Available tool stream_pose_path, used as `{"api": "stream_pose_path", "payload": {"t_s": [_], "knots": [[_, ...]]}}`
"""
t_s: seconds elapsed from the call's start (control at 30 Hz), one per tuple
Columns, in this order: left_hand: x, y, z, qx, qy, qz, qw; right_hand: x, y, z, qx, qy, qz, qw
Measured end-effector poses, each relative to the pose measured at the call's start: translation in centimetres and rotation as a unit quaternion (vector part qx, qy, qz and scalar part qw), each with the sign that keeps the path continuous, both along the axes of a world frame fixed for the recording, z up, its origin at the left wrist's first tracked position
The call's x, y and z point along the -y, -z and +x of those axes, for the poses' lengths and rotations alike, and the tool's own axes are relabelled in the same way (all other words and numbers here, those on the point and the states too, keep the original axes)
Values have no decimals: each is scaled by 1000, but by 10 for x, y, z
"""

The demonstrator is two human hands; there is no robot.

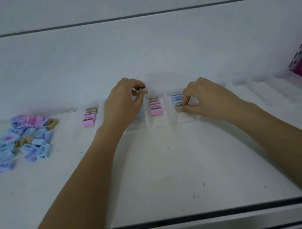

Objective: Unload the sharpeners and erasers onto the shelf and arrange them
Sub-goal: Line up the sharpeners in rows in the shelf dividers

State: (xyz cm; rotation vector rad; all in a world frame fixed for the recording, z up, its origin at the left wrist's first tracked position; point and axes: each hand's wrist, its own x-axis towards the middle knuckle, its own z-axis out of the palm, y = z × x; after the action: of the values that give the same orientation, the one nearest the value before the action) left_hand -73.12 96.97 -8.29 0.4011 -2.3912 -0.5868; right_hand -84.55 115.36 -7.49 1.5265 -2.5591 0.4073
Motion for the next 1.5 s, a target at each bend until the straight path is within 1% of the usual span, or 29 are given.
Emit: {"api": "stream_pose_path", "payload": {"t_s": [0.3,0.4,0.47,0.53,0.7,0.87,0.97,1.33,1.5], "knots": [[2,2,1,10,3,-13,1000,2,1,4,-5,15,3,1000],[6,1,2,17,-5,-13,1000,1,-2,3,-1,12,-20,1000],[11,0,4,12,-18,-6,1000,4,-8,0,14,-5,-48,999],[15,-2,5,6,-30,5,1000,14,-17,-4,32,-31,-52,998],[19,-7,7,-7,-52,16,998,49,-34,-2,81,-75,0,994],[22,-10,12,-34,-67,23,997,71,-36,2,63,-94,123,986],[24,-11,16,-41,-68,28,996,75,-35,2,57,-103,169,979],[28,-10,18,-41,-73,35,996,81,-43,1,72,-111,226,965],[27,-11,17,-39,-67,27,997,84,-45,1,60,-114,236,963]]}}
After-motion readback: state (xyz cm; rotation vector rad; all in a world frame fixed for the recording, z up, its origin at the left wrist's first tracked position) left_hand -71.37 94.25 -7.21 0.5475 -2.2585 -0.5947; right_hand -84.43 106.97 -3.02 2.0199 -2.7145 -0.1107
